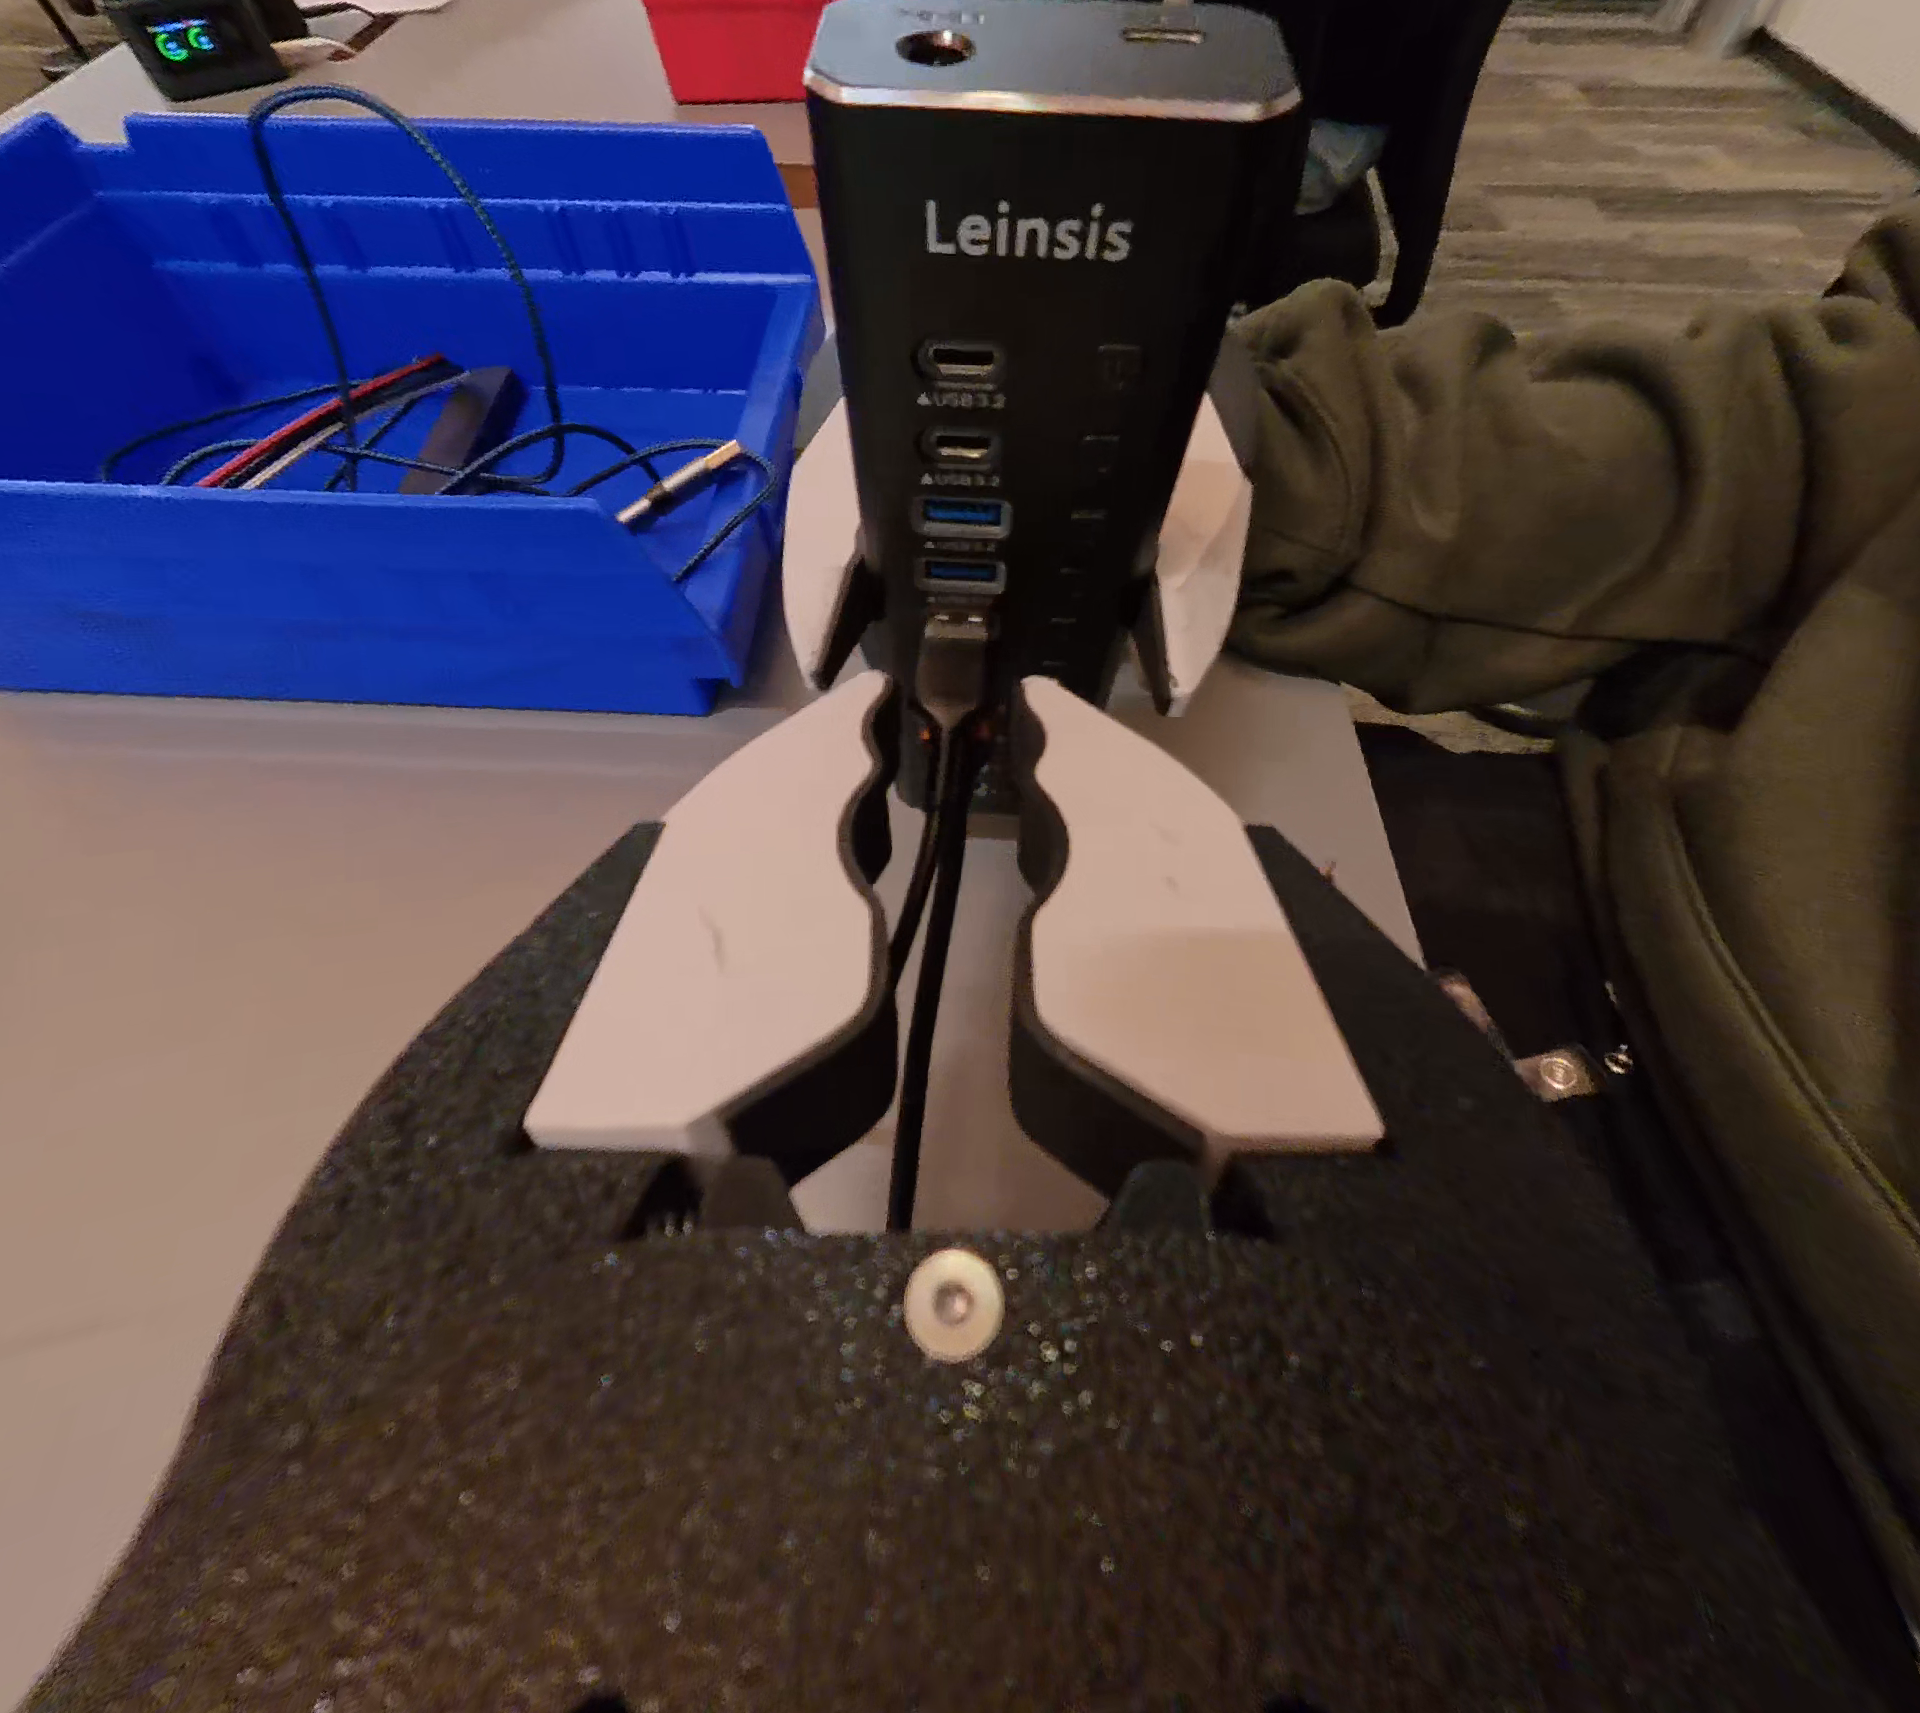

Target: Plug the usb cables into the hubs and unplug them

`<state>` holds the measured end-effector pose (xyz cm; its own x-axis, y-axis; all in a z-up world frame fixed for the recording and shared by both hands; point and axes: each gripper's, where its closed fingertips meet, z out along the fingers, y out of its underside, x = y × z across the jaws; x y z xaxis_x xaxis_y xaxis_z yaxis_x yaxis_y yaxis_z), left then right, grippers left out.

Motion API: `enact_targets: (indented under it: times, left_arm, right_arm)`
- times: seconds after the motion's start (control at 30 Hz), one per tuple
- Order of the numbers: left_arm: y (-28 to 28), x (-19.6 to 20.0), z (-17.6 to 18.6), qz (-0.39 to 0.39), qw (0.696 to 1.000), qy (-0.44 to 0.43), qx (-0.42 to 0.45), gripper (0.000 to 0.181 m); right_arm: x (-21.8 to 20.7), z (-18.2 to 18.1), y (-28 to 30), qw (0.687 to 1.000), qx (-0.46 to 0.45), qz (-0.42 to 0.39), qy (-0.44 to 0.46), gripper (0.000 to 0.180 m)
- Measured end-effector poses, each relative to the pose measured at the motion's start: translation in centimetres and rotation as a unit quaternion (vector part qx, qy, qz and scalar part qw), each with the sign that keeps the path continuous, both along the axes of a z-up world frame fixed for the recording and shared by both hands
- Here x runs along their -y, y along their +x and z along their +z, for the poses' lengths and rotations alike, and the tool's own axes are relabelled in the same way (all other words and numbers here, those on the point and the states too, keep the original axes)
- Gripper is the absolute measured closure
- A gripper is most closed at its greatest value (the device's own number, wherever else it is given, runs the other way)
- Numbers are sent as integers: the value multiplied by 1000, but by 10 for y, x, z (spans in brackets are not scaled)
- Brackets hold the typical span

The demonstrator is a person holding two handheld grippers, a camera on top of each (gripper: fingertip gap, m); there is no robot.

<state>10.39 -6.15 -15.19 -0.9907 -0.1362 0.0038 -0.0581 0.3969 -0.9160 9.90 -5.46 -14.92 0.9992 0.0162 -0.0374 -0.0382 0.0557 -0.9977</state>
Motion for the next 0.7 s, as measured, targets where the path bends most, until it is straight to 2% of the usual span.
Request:
enact_targets:
  times: [0.03, 0.47, 0.7]
  left_arm:
    - [1, 1, -1, 6, 1000, 6, 8, 167]
    - [6, 0, -5, 54, 995, 61, 53, 168]
    - [2, 7, 5, 25, 999, -19, -18, 168]
  right_arm:
    - [0, -1, 0, 1000, 0, -1, -2, 118]
    - [-4, -4, 4, 1000, -3, -17, -18, 118]
    - [0, 1, -1, 1000, -7, 4, 5, 117]
